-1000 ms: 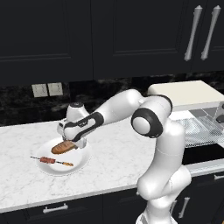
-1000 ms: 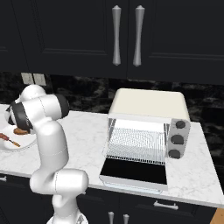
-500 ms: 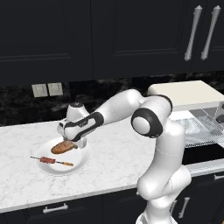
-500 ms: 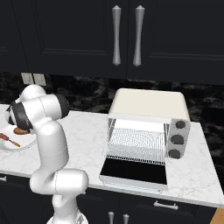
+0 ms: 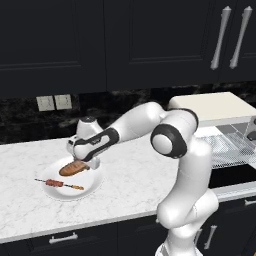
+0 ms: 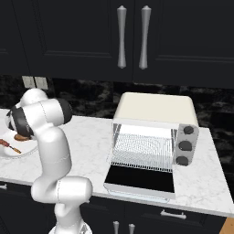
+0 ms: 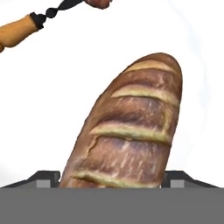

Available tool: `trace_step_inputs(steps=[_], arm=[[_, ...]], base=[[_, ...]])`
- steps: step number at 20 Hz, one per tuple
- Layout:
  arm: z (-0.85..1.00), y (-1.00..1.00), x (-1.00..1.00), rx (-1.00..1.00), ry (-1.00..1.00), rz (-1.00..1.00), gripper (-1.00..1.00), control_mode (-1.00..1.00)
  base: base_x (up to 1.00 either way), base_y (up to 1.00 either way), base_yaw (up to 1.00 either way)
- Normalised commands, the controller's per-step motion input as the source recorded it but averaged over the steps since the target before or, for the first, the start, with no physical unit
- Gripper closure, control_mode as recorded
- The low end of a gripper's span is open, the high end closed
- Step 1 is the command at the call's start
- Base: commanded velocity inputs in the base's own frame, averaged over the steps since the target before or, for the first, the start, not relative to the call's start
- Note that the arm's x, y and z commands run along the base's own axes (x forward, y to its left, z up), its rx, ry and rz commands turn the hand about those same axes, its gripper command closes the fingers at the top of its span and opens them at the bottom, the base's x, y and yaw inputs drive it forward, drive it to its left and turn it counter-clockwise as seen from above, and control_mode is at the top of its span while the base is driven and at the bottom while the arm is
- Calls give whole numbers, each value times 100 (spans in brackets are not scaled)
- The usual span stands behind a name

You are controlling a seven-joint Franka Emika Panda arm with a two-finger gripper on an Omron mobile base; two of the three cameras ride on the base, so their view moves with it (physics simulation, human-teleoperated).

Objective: Pick up the kebab skewer and baguette bread, and place them inside the toaster oven. Close the toaster oven door and start by setting the timer.

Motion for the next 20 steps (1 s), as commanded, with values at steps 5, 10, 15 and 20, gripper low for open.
trace_step_inputs(steps=[5,10,15,20], arm=[[34,-55,-44,0,-4,-10,100,-100],[42,-66,-27,0,-1,-16,100,-100],[45,-77,-29,0,0,-17,100,-100],[38,-66,-39,0,0,-17,100,-100]], base=[[0,0,0],[0,0,0],[0,0,0],[0,0,0]])
